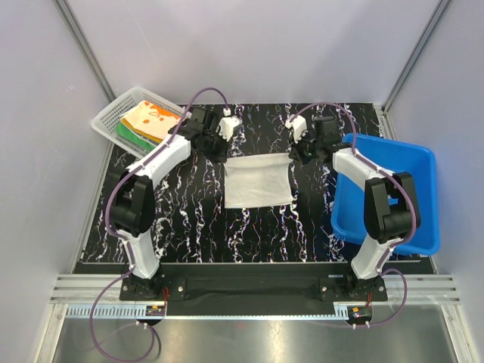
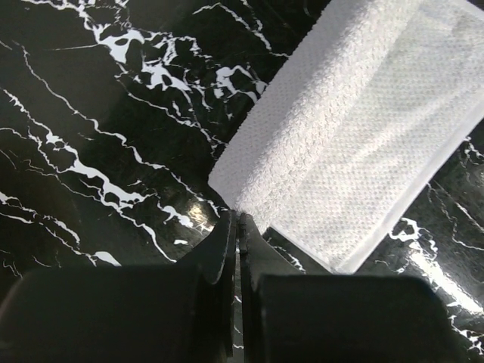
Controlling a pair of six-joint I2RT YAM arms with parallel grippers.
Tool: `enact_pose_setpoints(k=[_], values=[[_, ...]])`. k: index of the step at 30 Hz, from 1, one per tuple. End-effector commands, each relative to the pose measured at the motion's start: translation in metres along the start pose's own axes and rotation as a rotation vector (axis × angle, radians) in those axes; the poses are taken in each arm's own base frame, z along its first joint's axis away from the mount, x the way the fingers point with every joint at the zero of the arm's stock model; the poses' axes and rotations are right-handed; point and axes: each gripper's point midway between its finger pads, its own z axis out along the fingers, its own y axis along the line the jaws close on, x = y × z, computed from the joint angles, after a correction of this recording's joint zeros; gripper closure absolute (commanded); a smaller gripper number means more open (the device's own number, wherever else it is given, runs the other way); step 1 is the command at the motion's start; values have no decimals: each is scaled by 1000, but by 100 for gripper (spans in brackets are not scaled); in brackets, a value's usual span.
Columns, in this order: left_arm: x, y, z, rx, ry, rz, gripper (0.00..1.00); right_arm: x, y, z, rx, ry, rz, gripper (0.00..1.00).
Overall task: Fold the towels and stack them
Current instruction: Fold the towel
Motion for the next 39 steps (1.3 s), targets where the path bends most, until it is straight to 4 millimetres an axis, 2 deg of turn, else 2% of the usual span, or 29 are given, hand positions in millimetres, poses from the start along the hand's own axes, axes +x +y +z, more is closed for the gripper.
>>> enact_pose_setpoints(k=[1, 3, 5, 6, 13, 15, 19, 27, 37, 39], values=[[-12, 0, -21, -56, -47, 44, 99, -18, -13, -20, 108, -48, -26, 100], [-13, -5, -25, -60, -57, 54, 98, -13, -8, -21, 107, -52, -16, 100], [-7, -11, -22, -64, -44, 63, 95, -16, -6, -26, 115, -66, -12, 100], [-7, -12, -22, -71, -43, 68, 94, -10, -2, -26, 113, -57, -2, 100], [14, -26, -11, -77, 15, 89, 98, 0, 13, -34, 114, -50, 41, 100], [17, -30, -12, -76, 15, 91, 99, 8, 19, -36, 109, -29, 61, 99], [24, -38, -14, -71, 24, 90, 99, 11, 30, -45, 114, -23, 87, 98], [36, -52, -14, -61, 52, 100, 98, 28, 58, -48, 102, 31, 137, 97], [64, -71, -6, -37, 105, 97, 97, 46, 77, -60, 100, 65, 226, 93], [68, -75, -4, -24, 115, 87, 97, 50, 81, -58, 88, 82, 238, 89]])
